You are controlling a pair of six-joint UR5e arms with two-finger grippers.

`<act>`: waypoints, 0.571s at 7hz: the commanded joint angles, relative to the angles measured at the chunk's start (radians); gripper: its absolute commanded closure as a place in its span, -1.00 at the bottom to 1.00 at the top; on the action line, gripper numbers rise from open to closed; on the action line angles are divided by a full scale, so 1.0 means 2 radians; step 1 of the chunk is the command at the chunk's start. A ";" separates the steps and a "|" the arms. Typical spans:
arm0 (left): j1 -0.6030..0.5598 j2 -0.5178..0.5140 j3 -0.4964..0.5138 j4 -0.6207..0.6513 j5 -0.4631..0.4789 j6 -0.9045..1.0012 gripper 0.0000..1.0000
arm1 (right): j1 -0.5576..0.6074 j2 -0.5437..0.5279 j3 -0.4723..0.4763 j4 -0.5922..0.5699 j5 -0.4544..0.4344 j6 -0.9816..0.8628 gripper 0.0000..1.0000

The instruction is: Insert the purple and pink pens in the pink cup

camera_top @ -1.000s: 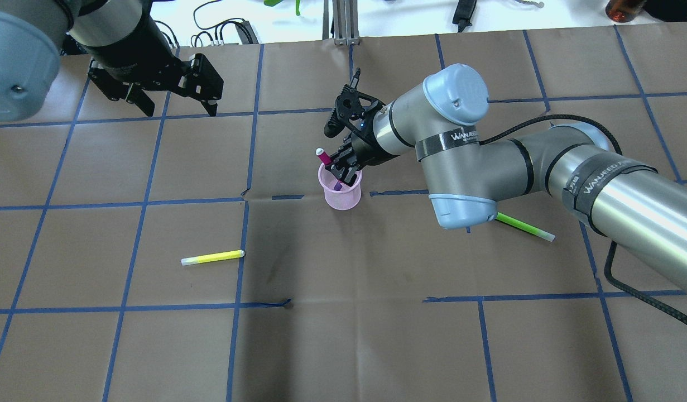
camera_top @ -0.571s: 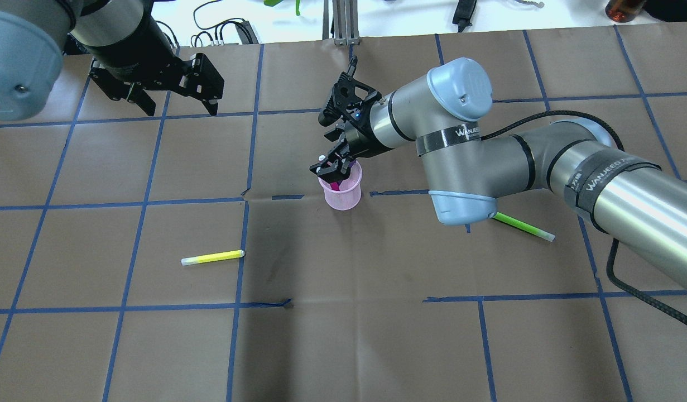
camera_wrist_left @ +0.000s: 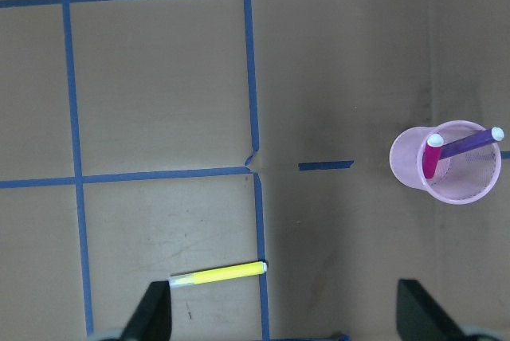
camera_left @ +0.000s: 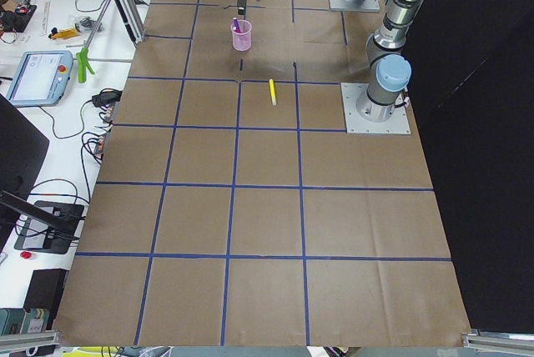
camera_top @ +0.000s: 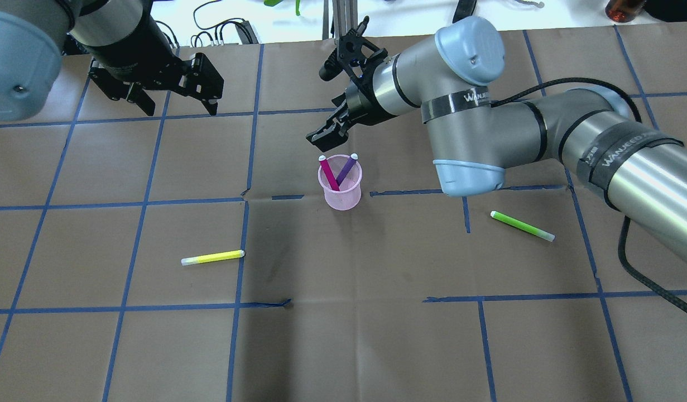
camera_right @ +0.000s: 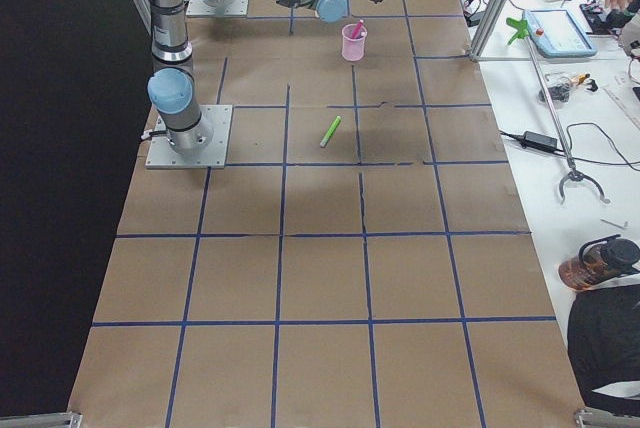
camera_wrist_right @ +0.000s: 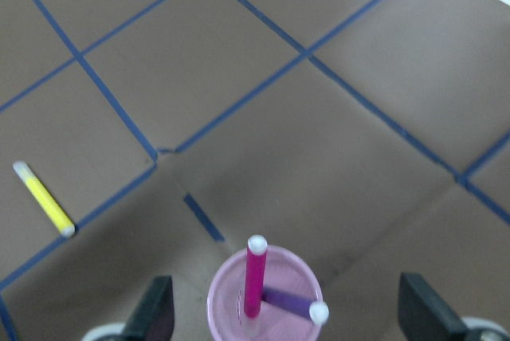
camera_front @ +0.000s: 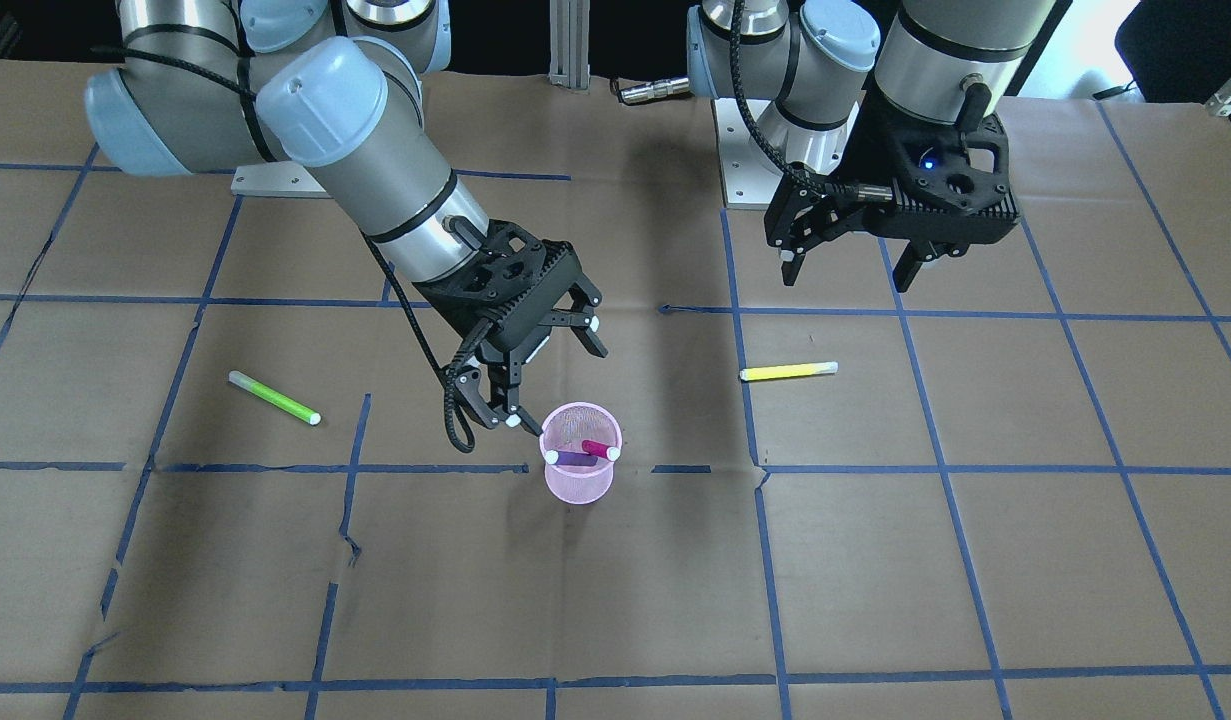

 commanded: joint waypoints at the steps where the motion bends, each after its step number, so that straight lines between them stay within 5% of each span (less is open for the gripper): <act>1: 0.000 0.000 0.000 0.000 0.000 0.000 -0.96 | -0.019 -0.029 -0.041 0.186 -0.109 0.057 -1.00; 2: 0.000 0.000 0.000 0.000 0.001 0.000 -0.96 | -0.040 -0.036 -0.065 0.262 -0.152 0.091 -1.00; 4: 0.000 0.002 0.000 0.000 0.000 0.000 -0.96 | -0.093 -0.071 -0.108 0.401 -0.162 0.192 -1.00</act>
